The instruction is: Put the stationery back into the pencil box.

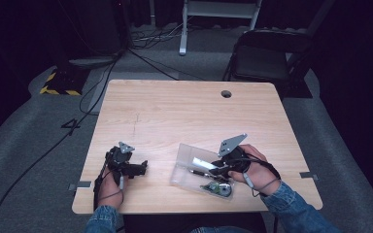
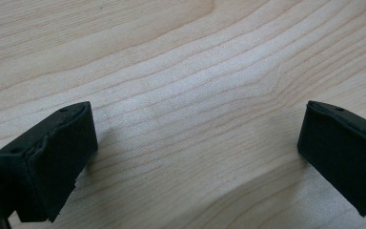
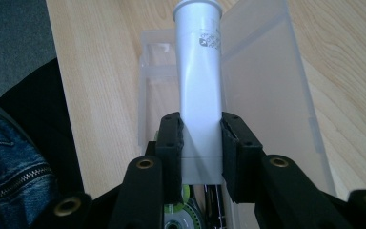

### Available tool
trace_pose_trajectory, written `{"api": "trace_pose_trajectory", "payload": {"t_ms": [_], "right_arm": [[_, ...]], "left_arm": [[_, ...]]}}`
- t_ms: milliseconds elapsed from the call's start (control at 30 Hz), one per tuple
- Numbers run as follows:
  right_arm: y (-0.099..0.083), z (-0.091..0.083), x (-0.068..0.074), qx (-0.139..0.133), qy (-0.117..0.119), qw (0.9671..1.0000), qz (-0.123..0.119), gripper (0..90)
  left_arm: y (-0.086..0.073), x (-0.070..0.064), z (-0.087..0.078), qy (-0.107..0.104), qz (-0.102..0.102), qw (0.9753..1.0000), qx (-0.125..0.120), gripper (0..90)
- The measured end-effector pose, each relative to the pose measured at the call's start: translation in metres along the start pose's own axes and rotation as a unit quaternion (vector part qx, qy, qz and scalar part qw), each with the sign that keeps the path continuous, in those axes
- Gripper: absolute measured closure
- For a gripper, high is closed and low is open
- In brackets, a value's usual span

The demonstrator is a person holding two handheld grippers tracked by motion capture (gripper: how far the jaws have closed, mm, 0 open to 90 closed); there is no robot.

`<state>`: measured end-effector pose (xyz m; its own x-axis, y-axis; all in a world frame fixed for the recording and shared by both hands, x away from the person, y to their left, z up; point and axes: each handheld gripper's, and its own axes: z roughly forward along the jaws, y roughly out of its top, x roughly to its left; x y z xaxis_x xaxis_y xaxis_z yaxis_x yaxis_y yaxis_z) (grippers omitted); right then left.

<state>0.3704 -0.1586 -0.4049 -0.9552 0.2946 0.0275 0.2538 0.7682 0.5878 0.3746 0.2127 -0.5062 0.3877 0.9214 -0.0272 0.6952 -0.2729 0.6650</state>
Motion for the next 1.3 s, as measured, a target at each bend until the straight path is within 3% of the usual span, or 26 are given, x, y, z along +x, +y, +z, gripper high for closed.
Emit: {"api": "trace_pose_trajectory", "payload": {"t_ms": [767,1300], "right_arm": [[-0.001,0.032,0.007,0.035,0.029,0.9987,-0.022,71.6],[-0.003,0.049,0.006,0.057,0.031,0.9974,-0.031,71.6]], "left_arm": [[0.0,0.0,0.0,0.0,0.001,1.0,0.0,0.0],[0.0,0.0,0.0,0.0,0.0,1.0,0.0,0.0]]}}
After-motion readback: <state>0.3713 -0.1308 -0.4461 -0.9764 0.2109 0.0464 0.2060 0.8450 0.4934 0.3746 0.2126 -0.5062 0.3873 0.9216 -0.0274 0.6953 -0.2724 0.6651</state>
